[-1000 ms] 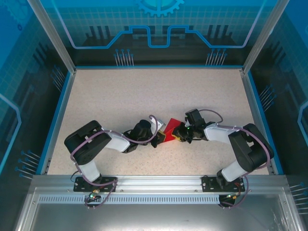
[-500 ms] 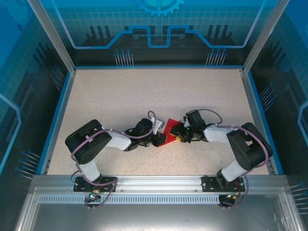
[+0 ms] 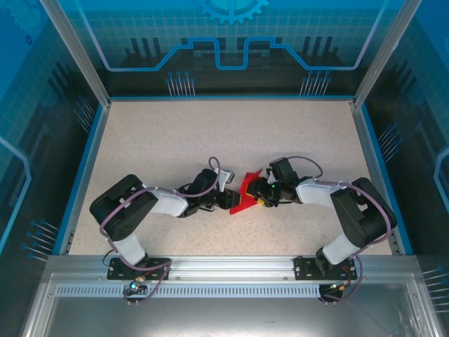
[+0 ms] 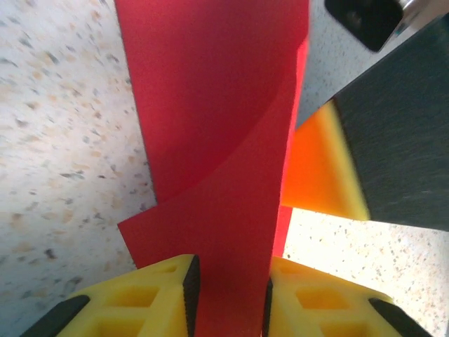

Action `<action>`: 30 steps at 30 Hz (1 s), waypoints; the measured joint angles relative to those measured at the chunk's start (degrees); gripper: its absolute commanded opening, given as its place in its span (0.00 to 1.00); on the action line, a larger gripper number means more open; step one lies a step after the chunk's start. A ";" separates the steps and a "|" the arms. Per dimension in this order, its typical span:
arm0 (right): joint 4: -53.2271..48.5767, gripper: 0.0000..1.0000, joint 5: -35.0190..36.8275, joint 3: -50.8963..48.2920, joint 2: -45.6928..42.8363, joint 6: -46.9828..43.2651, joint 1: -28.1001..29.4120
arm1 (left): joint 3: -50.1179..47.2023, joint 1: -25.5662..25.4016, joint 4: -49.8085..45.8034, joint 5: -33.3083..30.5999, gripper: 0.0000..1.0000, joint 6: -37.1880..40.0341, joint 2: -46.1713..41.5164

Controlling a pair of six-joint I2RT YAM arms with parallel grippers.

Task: Fold a paper plane with a square sheet of paper (pick it up from the middle)
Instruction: Fourth fold the wing at the center of the table.

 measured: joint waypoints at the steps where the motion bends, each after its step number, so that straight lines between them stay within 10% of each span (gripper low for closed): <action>1: -0.66 0.53 0.02 0.46 0.22 -0.04 0.00 | -0.33 0.22 -0.35 -0.02 0.35 -0.02 -1.46; 21: -2.60 0.53 0.00 1.75 0.79 -0.46 0.00 | -3.39 -2.97 7.10 1.07 0.51 3.74 -0.39; 30: -2.56 0.52 -0.02 1.75 0.79 -0.44 0.02 | -3.37 -4.92 8.68 -4.83 0.36 8.02 2.67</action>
